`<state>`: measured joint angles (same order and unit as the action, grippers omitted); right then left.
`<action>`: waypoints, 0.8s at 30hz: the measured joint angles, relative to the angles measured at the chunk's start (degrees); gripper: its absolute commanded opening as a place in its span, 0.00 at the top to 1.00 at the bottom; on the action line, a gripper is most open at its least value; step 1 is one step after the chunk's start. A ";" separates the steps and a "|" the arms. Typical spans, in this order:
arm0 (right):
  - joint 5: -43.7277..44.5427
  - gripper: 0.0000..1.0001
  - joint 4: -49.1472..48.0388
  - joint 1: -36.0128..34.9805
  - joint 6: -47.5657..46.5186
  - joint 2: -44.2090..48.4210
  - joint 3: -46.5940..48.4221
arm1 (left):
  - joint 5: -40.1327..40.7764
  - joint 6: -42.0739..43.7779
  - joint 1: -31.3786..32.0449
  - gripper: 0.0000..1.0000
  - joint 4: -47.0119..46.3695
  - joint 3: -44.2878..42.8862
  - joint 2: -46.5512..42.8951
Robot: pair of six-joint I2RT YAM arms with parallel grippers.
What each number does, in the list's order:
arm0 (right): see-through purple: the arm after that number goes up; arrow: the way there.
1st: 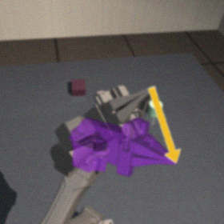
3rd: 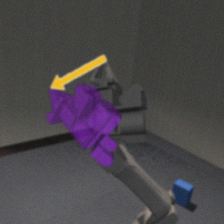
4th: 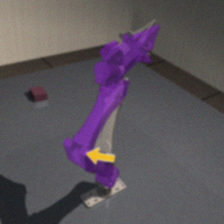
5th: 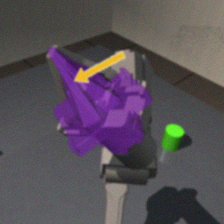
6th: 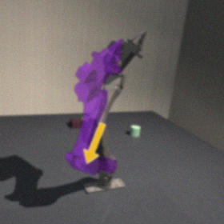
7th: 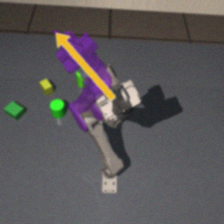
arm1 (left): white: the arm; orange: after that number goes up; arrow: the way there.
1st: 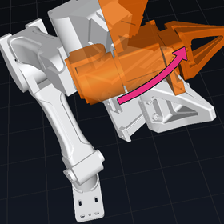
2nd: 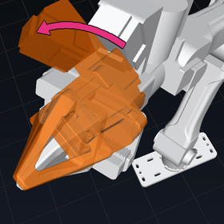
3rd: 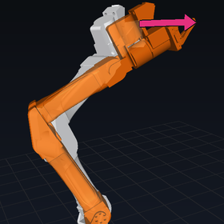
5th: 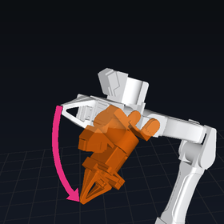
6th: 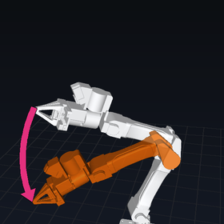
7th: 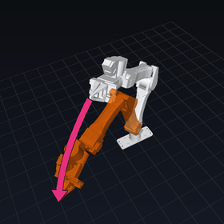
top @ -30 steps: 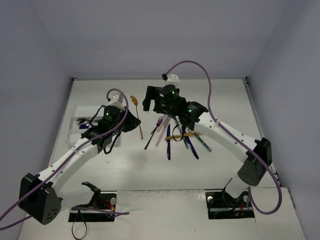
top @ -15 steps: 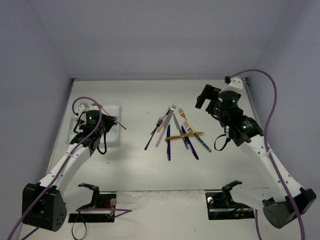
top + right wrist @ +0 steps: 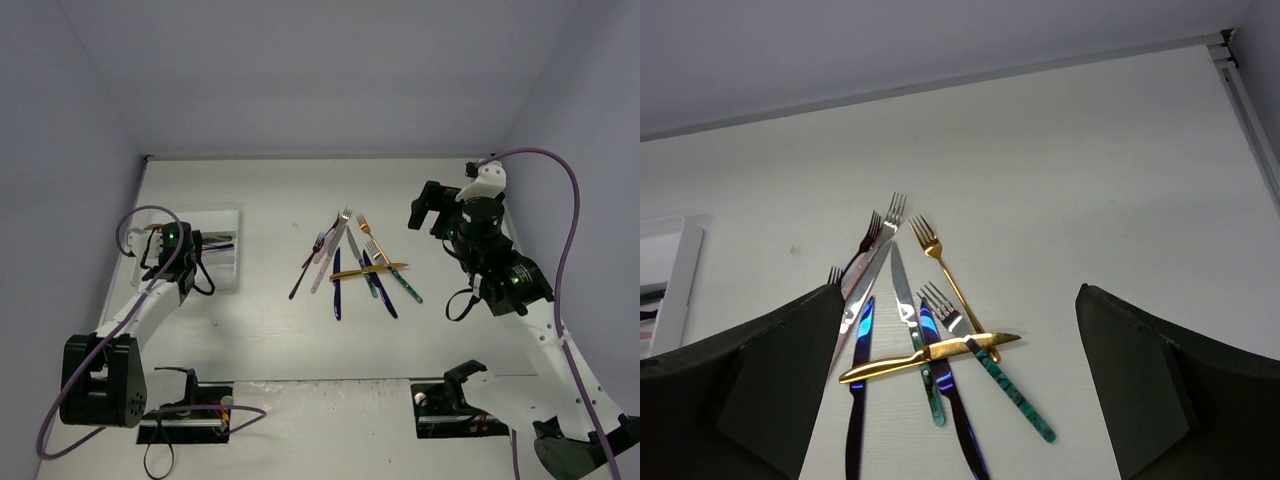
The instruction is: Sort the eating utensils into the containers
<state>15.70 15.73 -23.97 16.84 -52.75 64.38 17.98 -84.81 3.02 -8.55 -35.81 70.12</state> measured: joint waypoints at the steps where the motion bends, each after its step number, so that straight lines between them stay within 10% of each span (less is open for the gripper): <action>1: 0.04 0.00 0.04 0.00 -0.64 0.00 -0.02 | 0.14 -0.95 -0.68 1.00 -0.87 0.61 1.11; 24: 2.33 0.00 1.31 0.00 -4.41 0.91 -1.92 | -6.36 -7.49 -9.82 1.00 -19.67 1.15 19.93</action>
<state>18.03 17.03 -23.97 12.42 -51.84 62.46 11.62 -92.30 -6.80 -28.22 -34.66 90.05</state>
